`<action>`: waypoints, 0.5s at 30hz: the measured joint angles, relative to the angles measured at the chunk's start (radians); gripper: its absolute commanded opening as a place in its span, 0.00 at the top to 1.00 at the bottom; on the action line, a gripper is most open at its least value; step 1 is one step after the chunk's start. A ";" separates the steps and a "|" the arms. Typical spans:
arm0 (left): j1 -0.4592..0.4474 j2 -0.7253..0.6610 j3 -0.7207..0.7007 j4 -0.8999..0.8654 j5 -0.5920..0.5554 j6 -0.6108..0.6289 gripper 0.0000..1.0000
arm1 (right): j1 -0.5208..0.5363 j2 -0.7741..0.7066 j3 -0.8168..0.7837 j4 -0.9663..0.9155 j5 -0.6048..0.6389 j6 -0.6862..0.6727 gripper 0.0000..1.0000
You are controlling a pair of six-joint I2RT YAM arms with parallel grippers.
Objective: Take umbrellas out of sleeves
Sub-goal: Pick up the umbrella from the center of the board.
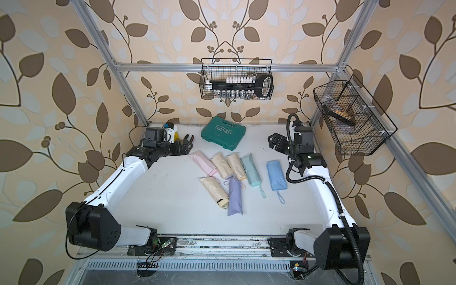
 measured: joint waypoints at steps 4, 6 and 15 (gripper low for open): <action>-0.119 -0.015 0.000 -0.097 0.080 -0.037 0.01 | 0.023 -0.056 -0.056 -0.164 -0.130 0.094 0.08; -0.156 -0.023 0.000 -0.138 0.112 -0.051 0.01 | 0.031 -0.089 -0.078 -0.257 -0.165 0.107 0.09; -0.288 -0.077 -0.063 -0.212 0.164 -0.163 0.04 | 0.075 -0.211 -0.267 -0.362 -0.290 0.175 0.20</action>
